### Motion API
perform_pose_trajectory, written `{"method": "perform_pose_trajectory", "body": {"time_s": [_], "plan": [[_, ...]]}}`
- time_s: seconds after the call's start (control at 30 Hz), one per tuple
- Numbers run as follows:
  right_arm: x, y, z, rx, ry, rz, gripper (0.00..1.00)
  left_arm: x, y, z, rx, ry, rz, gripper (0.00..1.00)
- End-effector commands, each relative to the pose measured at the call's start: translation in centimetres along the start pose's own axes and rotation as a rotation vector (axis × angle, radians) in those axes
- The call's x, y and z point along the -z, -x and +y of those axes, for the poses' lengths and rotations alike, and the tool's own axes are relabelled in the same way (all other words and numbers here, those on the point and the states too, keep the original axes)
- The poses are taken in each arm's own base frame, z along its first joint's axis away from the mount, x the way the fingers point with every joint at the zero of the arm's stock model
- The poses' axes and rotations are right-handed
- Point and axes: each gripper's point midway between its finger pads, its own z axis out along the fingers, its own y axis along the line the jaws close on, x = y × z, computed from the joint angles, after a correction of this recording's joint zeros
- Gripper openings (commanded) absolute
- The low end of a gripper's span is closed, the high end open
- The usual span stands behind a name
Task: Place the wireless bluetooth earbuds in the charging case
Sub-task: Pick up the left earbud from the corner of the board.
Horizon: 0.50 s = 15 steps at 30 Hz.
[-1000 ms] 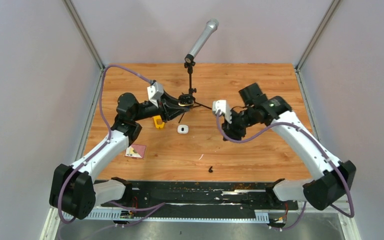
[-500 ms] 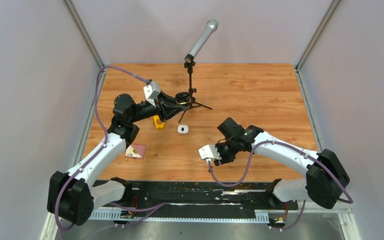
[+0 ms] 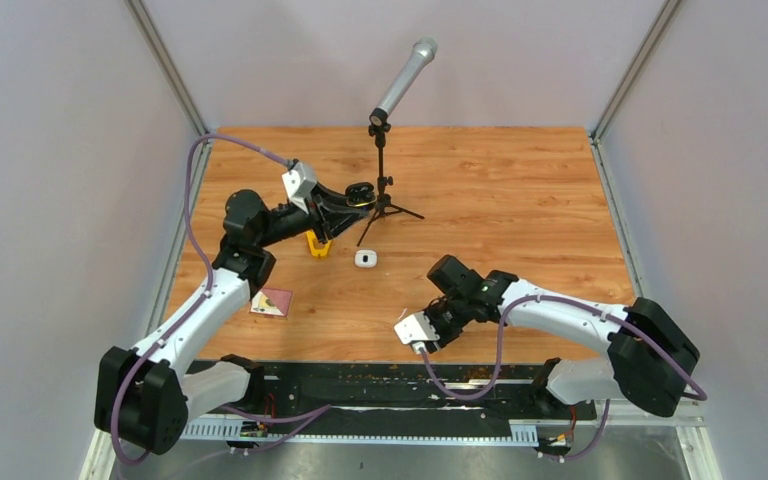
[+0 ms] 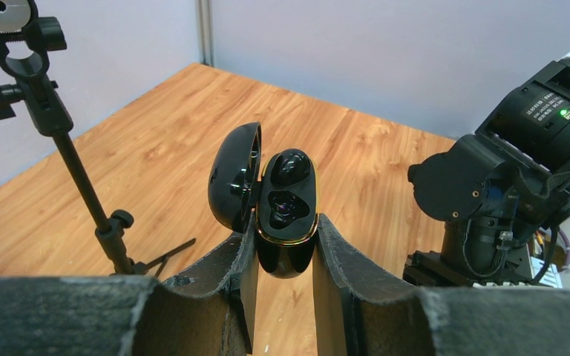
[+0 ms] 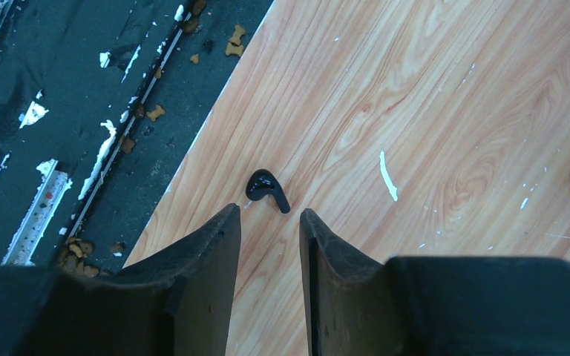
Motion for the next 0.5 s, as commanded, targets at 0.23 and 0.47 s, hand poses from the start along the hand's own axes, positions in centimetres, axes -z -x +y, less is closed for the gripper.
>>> {"method": "perform_pose_trajectory", "body": {"time_s": [0.23, 0.47], "plan": [[-2.1, 0.9, -0.9, -0.014, -0.027, -0.052, 0.36, 0.9, 0.5, 0.1, -0.004, 0.030, -0.017, 0.00], [-2.8, 0.0, -0.4, -0.020, -0.027, -0.014, 0.38, 1.4, -0.2, -0.2, 0.007, 0.035, -0.014, 0.00]]}}
